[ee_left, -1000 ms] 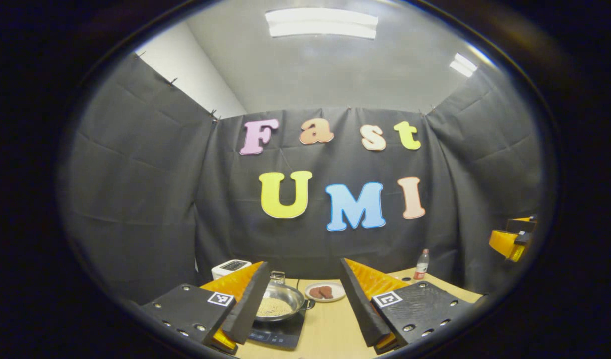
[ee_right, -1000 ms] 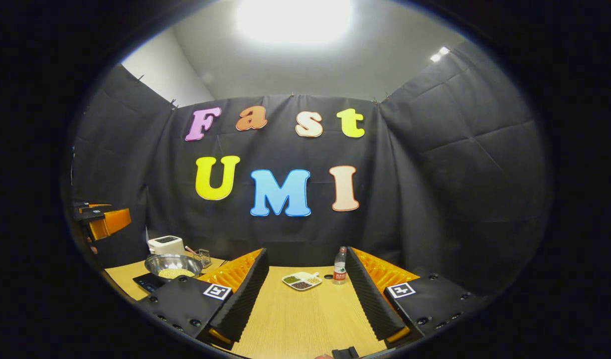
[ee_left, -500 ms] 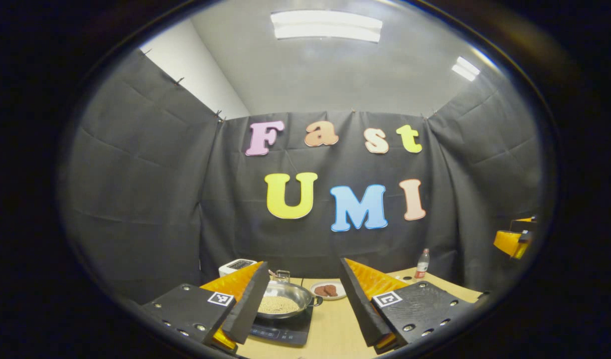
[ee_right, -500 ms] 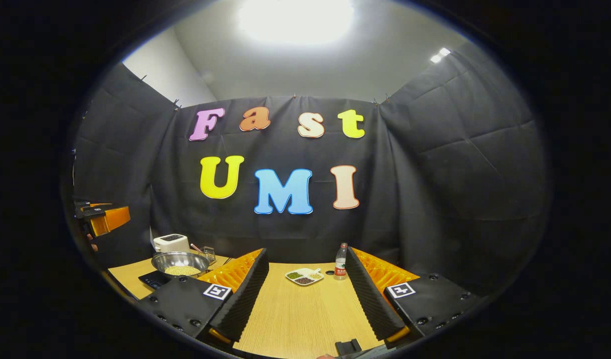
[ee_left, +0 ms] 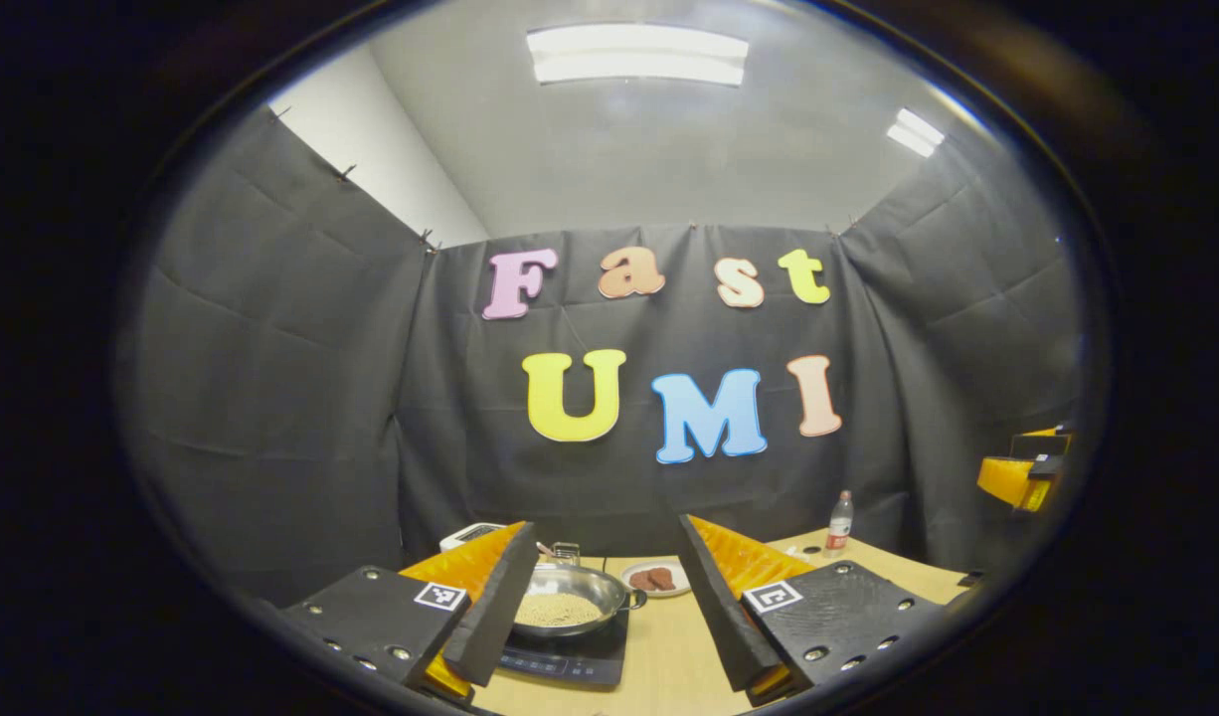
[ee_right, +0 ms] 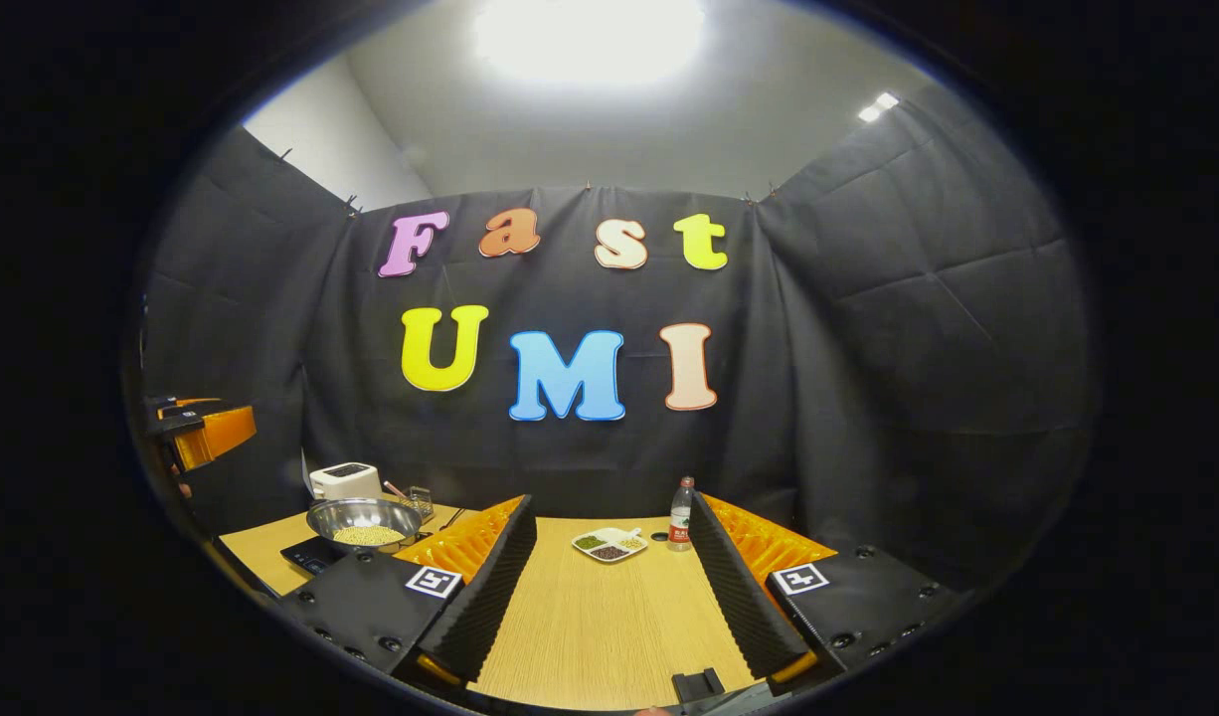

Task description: First push the handle of the pot to place it horizontally, then grasp the pot with both hands and set it on the induction cooktop.

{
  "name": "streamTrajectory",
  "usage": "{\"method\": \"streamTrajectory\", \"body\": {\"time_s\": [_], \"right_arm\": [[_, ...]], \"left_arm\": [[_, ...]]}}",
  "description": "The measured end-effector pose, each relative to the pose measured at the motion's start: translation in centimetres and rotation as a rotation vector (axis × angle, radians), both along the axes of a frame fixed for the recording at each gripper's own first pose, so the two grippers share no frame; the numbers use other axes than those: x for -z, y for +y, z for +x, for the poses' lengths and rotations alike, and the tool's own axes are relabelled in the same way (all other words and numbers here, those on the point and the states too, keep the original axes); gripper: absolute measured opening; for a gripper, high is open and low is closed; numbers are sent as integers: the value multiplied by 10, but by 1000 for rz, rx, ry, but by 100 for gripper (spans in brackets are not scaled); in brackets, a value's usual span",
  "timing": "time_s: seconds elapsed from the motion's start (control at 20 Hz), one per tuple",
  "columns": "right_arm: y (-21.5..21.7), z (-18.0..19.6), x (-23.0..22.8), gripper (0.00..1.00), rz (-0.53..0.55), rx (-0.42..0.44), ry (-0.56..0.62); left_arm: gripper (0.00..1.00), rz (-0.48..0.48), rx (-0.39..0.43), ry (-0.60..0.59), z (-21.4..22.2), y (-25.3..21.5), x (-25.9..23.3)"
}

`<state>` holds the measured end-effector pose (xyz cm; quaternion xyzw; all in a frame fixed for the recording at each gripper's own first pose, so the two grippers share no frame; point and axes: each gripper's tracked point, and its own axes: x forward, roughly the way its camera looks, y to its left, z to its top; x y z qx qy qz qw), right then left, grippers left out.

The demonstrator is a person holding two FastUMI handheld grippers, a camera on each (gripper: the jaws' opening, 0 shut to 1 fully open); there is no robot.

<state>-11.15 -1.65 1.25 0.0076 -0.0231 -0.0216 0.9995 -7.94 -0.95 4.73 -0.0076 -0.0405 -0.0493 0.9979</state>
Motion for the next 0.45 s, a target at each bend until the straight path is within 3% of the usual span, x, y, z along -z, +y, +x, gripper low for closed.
{"method": "streamTrajectory", "body": {"time_s": [0.45], "right_arm": [[4, -3, -6, 98, -9, -4, -11]], "left_arm": [[82, 17, 11, 0, -6, 4, 0]]}}
